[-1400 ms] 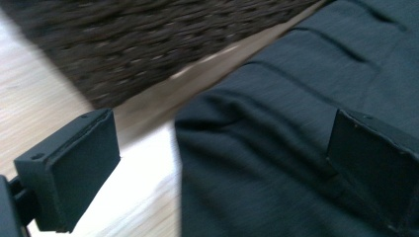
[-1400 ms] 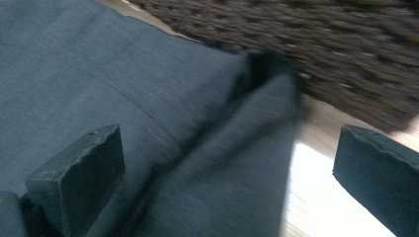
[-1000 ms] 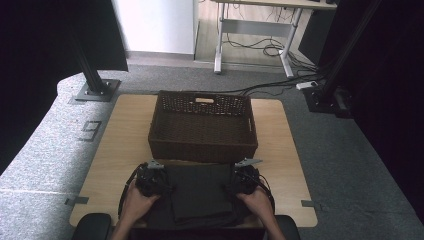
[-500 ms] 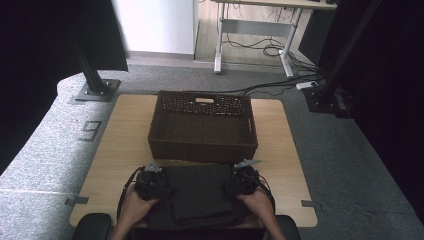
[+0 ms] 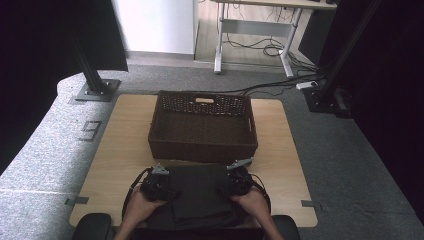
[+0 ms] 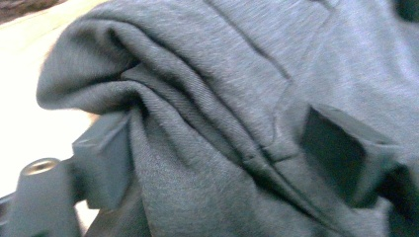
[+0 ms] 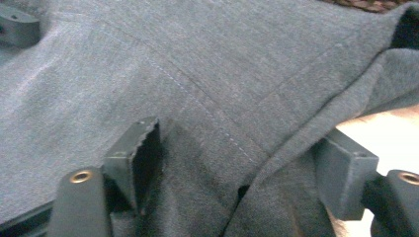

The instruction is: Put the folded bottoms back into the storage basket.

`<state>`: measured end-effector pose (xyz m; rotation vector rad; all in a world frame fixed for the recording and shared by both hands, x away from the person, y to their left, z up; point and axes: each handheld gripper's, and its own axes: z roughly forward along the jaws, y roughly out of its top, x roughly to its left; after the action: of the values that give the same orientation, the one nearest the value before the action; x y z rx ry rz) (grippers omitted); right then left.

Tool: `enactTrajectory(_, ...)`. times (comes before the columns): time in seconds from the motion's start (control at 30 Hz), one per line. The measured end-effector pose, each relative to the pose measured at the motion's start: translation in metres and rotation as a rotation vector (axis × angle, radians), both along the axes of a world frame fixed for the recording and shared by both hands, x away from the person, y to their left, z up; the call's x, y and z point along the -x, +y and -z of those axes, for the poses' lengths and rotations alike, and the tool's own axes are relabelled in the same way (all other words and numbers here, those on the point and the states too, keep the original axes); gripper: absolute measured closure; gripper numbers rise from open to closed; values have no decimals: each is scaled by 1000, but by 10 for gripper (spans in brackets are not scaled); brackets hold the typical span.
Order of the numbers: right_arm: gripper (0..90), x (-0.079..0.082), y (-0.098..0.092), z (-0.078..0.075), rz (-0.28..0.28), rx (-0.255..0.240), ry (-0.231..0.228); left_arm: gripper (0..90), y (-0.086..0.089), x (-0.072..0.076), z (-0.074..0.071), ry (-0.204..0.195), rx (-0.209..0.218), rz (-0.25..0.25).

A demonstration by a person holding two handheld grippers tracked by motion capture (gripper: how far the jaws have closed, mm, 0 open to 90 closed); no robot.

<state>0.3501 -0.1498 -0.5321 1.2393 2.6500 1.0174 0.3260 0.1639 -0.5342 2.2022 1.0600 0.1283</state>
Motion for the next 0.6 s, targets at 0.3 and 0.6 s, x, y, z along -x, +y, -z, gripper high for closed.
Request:
enactTrajectory(0.3, 544, -4, -5, 5, -8, -158, 109, 392, -5, -3, 2, 11, 70, 10)
enactTrajectory(0.6, 631, 0, -2, 5, 27, -164, 113, 585, 2, -6, 7, 43, 170, -5)
